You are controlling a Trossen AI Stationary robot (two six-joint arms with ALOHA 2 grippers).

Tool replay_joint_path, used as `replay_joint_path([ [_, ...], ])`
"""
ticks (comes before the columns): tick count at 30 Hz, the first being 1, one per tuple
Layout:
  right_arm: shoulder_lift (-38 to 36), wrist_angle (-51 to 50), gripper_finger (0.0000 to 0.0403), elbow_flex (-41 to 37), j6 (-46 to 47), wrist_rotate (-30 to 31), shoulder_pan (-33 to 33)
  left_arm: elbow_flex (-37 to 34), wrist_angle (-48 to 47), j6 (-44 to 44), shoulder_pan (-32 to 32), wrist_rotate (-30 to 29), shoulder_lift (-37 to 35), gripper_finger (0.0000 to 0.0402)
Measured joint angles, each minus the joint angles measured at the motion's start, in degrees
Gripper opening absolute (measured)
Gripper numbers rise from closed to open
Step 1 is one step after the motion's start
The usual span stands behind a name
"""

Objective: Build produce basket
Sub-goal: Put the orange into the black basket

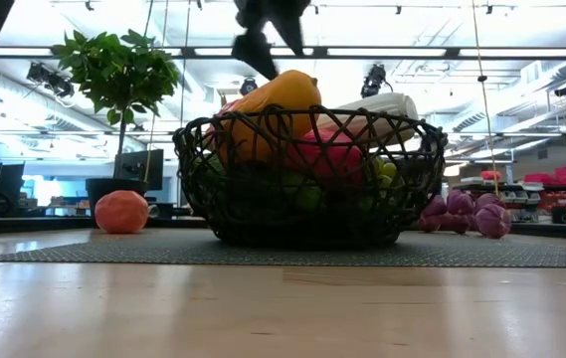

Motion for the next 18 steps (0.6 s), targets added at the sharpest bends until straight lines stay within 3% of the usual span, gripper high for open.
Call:
replay_joint_path([
  [8,0.02,-0.20,0.0347,0.00,-2.90,0.34,-0.51,1.57,-17.79,0.09,0.90,-2.58,-2.32,0.0394],
  [11,0.02,-0.23,0.0347,0.00,-3.21,0.39,-1.11,1.58,-24.22,1.62,1.92,0.65,-2.33,0.0394],
  [14,0.02,-0.19,0.0347,0.00,-3.70,0.59,-1.34,0.04,-24.60,2.98,3.11,5.88,-2.13,0.0393],
  [18,0.02,-0.15,0.0347,0.00,-4.58,0.36,-1.56,-1.22,-24.79,3.74,3.87,6.88,-2.76,0.0393],
])
